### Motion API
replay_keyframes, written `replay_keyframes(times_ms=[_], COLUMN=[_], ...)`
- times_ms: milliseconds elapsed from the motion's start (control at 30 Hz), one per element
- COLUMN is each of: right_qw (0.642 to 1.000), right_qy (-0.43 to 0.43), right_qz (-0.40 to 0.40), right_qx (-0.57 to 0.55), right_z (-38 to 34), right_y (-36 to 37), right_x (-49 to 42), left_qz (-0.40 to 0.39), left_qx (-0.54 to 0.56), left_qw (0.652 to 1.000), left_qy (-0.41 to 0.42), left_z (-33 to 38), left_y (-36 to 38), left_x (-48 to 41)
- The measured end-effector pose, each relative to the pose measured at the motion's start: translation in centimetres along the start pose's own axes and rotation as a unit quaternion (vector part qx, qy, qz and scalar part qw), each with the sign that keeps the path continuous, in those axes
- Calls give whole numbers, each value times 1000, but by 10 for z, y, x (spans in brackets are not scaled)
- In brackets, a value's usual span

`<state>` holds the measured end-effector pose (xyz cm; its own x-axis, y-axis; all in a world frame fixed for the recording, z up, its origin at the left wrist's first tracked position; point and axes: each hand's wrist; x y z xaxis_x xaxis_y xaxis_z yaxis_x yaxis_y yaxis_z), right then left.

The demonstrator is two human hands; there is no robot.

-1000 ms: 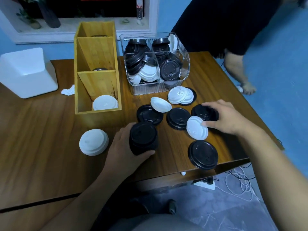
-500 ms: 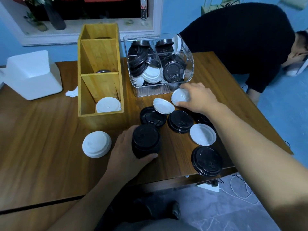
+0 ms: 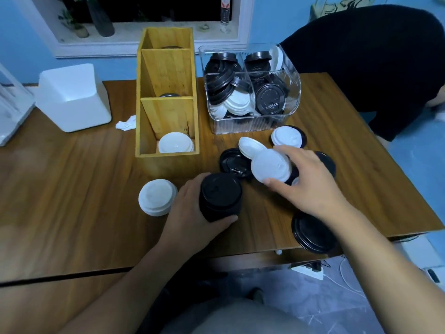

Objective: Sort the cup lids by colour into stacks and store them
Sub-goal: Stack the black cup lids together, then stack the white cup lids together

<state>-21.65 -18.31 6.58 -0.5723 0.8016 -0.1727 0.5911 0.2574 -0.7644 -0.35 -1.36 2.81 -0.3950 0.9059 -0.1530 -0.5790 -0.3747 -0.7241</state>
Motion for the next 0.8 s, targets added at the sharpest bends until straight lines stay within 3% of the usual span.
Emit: replay_keyframes(times_ms=[200, 367, 567, 800], right_qw=[998, 992, 989, 987], right_qy=[-32, -45, -46, -43], right_qz=[-56, -117, -140, -148], right_qx=[-21, 2, 20, 34], right_z=[-26, -39, -41, -38], right_y=[29, 54, 69, 77], right_x=[30, 42, 47, 39], left_qz=[100, 152, 121, 82], left_qx=[-25, -51, -65, -80], left_qw=[994, 973, 968, 980], left_qy=[-16, -165, -211, -160], left_z=[-22, -83, -114, -98], left_y=[-80, -123, -118, -100], left_x=[10, 12, 15, 13])
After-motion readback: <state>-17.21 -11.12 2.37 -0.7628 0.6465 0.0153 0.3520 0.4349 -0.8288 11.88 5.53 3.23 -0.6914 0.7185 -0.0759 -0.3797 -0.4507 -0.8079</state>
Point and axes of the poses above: each hand's wrist, its own x-axis away from the middle knuckle, its own y-axis out of the palm, z = x × y, and after that the axes turned 7 degrees about -x, right-handed
